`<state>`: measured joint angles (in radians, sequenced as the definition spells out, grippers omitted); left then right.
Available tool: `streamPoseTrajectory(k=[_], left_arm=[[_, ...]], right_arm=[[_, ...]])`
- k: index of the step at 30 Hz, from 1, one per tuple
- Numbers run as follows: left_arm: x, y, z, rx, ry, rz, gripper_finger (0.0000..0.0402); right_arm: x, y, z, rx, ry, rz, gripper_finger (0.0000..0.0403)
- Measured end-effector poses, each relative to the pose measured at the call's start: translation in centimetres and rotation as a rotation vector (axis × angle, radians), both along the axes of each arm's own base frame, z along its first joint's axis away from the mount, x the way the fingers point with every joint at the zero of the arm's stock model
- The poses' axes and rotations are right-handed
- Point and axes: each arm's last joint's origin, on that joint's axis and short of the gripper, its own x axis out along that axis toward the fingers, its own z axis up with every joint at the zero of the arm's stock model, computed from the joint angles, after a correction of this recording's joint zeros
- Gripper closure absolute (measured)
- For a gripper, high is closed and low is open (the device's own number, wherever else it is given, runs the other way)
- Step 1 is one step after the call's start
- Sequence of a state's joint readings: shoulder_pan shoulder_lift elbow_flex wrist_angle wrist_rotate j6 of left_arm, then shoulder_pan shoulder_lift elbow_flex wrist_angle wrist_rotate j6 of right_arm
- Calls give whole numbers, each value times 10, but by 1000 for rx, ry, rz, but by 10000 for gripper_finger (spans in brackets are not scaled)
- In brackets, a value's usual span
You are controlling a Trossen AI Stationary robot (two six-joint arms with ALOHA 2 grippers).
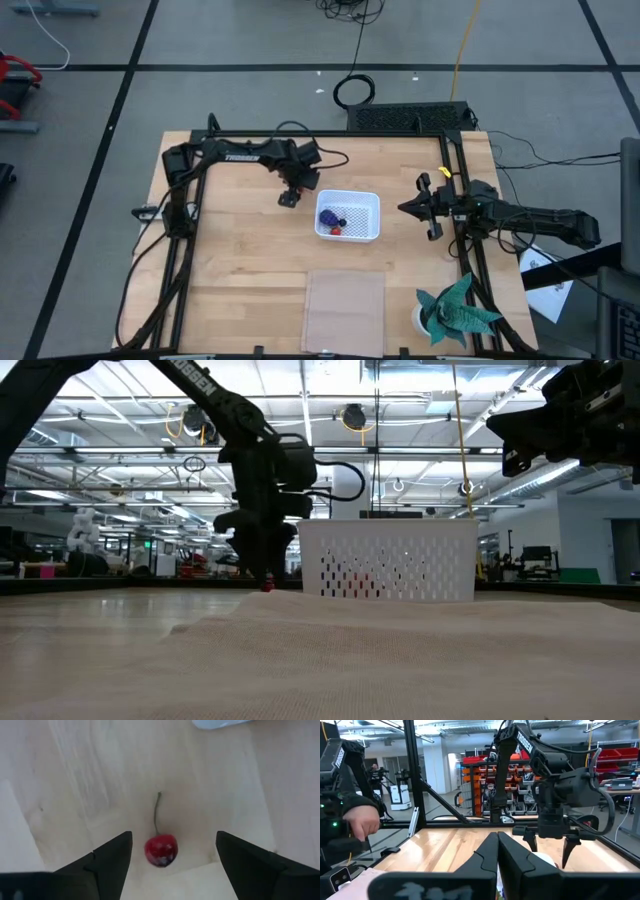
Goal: Pick and placing Produce into tupperware
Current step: Put the red cherry into the white basket
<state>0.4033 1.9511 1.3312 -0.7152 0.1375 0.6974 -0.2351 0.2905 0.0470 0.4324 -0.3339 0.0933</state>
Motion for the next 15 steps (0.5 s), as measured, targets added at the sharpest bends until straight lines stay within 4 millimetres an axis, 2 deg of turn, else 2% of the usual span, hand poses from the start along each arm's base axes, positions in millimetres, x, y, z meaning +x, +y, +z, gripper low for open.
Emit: streamPoseTrajectory(k=[11,15], left_arm=[[-3,18,-2,-36,-51,29,125],[-3,20,-11,-62,-33,40,128]], right_arm=[[0,0,-1,-6,4,-1,403],[0,0,-1,-6,5,-1,403]])
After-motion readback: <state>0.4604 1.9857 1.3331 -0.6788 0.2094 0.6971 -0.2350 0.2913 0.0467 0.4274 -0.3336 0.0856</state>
